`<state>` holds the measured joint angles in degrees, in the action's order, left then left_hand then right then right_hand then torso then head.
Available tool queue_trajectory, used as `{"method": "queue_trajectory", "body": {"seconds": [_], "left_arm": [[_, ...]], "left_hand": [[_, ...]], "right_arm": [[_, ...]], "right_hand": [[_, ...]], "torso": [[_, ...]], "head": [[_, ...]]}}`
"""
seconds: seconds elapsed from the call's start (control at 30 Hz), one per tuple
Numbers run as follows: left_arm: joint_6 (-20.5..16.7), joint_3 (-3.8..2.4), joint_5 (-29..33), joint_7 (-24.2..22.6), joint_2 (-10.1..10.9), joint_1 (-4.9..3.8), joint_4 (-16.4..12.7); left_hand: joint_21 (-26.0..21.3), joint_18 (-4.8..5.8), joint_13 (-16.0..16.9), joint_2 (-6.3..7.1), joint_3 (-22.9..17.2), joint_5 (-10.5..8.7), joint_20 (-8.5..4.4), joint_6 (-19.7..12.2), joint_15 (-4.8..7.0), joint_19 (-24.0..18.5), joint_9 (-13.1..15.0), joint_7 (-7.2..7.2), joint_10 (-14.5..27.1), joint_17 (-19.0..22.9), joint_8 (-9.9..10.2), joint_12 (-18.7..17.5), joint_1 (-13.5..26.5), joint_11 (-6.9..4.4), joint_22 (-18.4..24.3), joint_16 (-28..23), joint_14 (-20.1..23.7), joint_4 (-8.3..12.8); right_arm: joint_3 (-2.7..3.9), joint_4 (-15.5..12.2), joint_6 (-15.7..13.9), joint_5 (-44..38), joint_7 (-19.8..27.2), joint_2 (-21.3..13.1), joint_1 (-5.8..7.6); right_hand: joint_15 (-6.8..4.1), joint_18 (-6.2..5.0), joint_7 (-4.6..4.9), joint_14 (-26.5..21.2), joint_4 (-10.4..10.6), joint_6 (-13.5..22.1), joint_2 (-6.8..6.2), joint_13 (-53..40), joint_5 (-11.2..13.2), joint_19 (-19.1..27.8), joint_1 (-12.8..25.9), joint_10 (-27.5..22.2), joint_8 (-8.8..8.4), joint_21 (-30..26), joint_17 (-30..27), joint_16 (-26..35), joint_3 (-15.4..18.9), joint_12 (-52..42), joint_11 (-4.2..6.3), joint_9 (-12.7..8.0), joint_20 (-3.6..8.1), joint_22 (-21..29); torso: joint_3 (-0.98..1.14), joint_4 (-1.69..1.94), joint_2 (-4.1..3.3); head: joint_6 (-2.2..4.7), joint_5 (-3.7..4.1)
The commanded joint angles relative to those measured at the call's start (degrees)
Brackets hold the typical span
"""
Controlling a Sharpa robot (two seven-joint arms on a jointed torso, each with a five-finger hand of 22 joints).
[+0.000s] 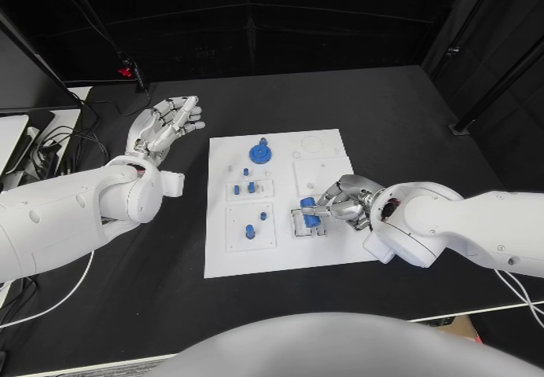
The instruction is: Assemble the parts on the task board
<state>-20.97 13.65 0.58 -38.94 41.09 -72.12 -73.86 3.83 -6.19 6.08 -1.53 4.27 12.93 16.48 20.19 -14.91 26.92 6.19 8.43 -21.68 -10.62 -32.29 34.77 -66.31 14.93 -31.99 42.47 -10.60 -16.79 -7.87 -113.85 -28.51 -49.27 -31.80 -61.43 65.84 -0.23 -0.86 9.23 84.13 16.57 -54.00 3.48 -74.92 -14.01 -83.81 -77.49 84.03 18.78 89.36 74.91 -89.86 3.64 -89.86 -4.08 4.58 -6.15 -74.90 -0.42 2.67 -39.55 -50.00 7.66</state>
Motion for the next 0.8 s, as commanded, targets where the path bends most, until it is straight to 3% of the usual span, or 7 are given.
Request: {"method": "queue_trajectory", "body": {"seconds": [0.03, 0.8], "left_arm": [[0.44, -0.06, -0.01, -1.95, 0.00, -0.10, -0.05], [0.62, -0.06, -0.01, -1.99, 0.24, -0.09, -0.25]], "left_hand": [[0.26, 1.04, -0.09, -0.32, 0.42, 0.32, 0.12, -0.42, 0.00, 0.05, -0.06, 8.52, 0.36, 0.08, -0.40, 0.26, -0.03, 0.08, 0.05, 0.18, 0.25, 0.02], [0.24, 1.05, -0.13, -0.36, 0.47, 0.32, 0.12, -0.46, 0.00, -0.03, -0.09, 8.52, 0.39, 0.14, -0.44, 0.31, -0.02, 0.08, 0.14, 0.24, 0.26, 0.02]], "right_arm": [[0.01, 0.20, 3.14, -4.95, -3.20, 0.55, 0.08], [0.00, 1.40, 7.67, -9.16, -5.17, 2.72, 0.07]], "right_hand": [[-0.36, 0.66, -1.69, 5.87, 0.09, -2.25, 0.55, -15.08, 0.31, -5.72, 0.19, 5.97, -0.49, 0.02, 15.09, -0.14, 0.36, -0.14, 0.43, -0.07, 0.39, -14.83], [-0.28, 0.57, -1.48, 5.87, 0.09, -2.14, 1.10, -15.08, 0.00, -5.51, 1.00, 5.97, -1.66, -0.28, 15.09, -0.14, 1.24, -0.14, 0.26, -0.28, 0.35, -14.71]], "torso": [[0.02, -0.06, -0.01], [0.05, -0.03, 0.04]], "head": [[0.00, -0.08], [0.00, -0.35]]}}
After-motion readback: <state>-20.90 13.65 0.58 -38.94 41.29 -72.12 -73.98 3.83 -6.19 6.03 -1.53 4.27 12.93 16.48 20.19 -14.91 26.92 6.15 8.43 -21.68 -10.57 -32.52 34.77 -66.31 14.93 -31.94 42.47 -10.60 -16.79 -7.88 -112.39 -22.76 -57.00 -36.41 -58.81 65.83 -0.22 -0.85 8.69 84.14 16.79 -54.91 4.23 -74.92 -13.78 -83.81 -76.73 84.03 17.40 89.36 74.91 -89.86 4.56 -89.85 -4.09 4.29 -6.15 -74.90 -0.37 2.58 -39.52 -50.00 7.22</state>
